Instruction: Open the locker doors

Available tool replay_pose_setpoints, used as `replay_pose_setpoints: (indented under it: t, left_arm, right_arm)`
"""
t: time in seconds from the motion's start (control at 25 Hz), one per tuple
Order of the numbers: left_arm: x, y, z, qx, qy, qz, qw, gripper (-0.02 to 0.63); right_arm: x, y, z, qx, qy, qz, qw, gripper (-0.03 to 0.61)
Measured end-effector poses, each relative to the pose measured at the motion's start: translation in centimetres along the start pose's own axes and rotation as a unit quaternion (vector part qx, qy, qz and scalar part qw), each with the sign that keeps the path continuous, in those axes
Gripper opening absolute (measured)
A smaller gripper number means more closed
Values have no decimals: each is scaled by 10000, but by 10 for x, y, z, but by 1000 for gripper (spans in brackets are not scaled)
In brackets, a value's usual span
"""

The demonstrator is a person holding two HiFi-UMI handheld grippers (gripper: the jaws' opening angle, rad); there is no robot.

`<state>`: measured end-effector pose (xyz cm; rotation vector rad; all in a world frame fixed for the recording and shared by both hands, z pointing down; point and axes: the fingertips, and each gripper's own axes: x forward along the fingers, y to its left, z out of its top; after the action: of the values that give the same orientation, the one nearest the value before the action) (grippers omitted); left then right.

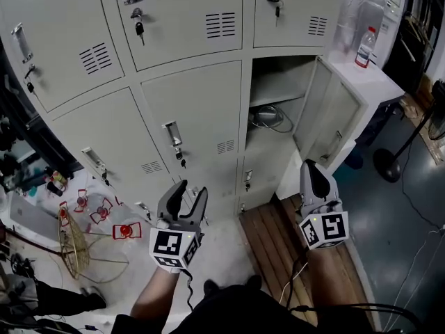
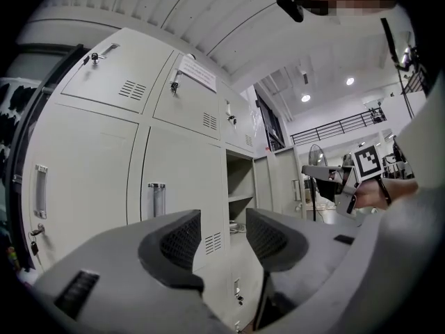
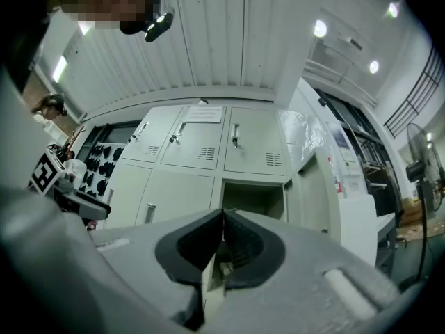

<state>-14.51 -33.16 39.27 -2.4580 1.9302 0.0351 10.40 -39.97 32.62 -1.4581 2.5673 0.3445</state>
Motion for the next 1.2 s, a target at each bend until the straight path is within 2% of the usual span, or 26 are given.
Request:
replay_pose_setpoints:
  t: [0.28, 0.72, 1.2]
  left_arm:
    - [0, 6, -4, 197, -9, 82, 9998, 201]
    - [-5, 14, -4, 19, -84, 108, 9999, 201]
    - [-4, 12, 2, 47, -154, 31, 9999, 201]
  right_arm:
    - [5, 11, -9, -150, -39, 53, 9999, 0]
    - [9, 29, -19, -204, -1, 158, 9997, 0]
    - [3, 28, -11, -159, -45, 62, 9998, 0]
